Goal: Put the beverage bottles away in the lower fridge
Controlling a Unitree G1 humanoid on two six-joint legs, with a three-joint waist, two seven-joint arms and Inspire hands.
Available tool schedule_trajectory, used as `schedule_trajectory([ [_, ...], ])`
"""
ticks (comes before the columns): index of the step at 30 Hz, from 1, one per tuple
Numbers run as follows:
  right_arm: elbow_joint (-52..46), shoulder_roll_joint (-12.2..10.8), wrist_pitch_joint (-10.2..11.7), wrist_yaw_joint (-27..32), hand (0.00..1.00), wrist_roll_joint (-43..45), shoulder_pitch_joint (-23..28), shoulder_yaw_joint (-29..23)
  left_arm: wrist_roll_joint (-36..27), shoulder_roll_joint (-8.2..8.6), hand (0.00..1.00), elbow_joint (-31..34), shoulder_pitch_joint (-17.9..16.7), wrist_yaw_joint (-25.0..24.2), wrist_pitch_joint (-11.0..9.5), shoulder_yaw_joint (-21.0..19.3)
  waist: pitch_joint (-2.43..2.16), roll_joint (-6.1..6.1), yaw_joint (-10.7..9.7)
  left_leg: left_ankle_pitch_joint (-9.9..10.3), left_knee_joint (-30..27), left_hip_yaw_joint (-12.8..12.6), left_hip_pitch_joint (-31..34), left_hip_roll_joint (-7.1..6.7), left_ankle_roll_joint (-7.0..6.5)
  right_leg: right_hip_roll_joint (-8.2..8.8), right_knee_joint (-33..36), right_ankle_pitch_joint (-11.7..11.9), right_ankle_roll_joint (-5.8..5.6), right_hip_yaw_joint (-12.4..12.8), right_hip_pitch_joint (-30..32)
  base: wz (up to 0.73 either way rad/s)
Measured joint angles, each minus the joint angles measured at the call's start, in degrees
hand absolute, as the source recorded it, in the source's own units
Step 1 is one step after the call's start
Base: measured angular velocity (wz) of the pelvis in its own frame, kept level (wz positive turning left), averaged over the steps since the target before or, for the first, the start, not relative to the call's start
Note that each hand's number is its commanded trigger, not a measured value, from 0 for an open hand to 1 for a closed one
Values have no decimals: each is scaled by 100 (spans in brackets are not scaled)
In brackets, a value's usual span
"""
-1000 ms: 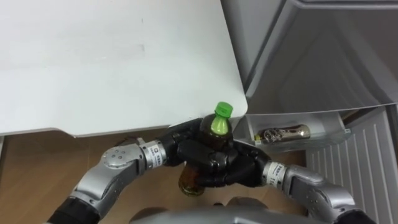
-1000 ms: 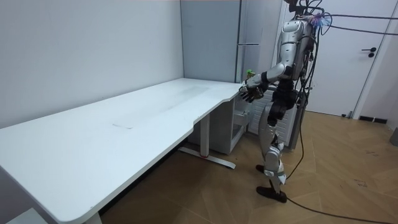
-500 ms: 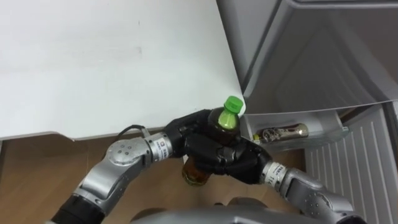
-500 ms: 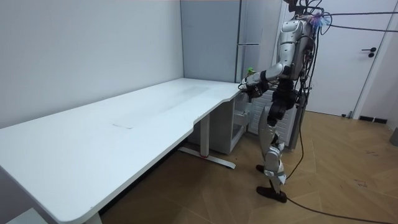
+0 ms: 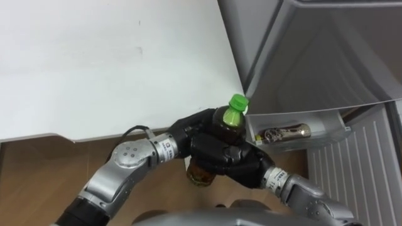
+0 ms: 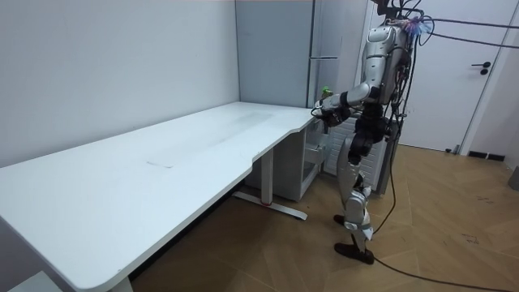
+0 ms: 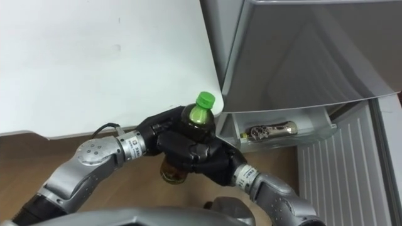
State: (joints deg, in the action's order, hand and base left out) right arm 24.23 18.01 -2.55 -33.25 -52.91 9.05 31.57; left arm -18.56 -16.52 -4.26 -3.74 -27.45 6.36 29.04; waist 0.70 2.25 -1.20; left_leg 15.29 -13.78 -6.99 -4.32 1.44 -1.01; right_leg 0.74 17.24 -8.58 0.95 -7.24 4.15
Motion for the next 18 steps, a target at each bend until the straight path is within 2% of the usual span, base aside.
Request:
schedule_trajectory([
  [12, 8, -29, 105, 36, 100, -130, 12, -50, 5, 22, 0, 308, -2, 228, 3, 32, 24, -39, 17, 1, 19, 64, 17, 16, 1, -20, -94, 48, 10, -45, -5, 1],
  [15, -51, -104, 255, -13, 100, -132, 17, -57, 2, 58, 0, 599, -1, 441, 0, -83, 18, -53, 25, 1, 27, 55, 4, 39, 3, -49, -151, 77, 21, -37, -38, -1],
  [17, -59, -196, 274, -74, 100, -142, 16, -59, 7, 123, 0, 761, -1, 508, -15, -254, 20, -56, 11, 5, 32, 18, -38, 63, 11, -73, -170, 82, 27, -23, -90, -2],
  [18, -59, -238, 273, -74, 100, -150, 16, -44, 16, 151, 0, 849, 0, 583, -31, -344, 7, -78, 8, 14, 30, 0, -53, 82, 25, -86, -172, 82, 26, -28, -125, 0],
])
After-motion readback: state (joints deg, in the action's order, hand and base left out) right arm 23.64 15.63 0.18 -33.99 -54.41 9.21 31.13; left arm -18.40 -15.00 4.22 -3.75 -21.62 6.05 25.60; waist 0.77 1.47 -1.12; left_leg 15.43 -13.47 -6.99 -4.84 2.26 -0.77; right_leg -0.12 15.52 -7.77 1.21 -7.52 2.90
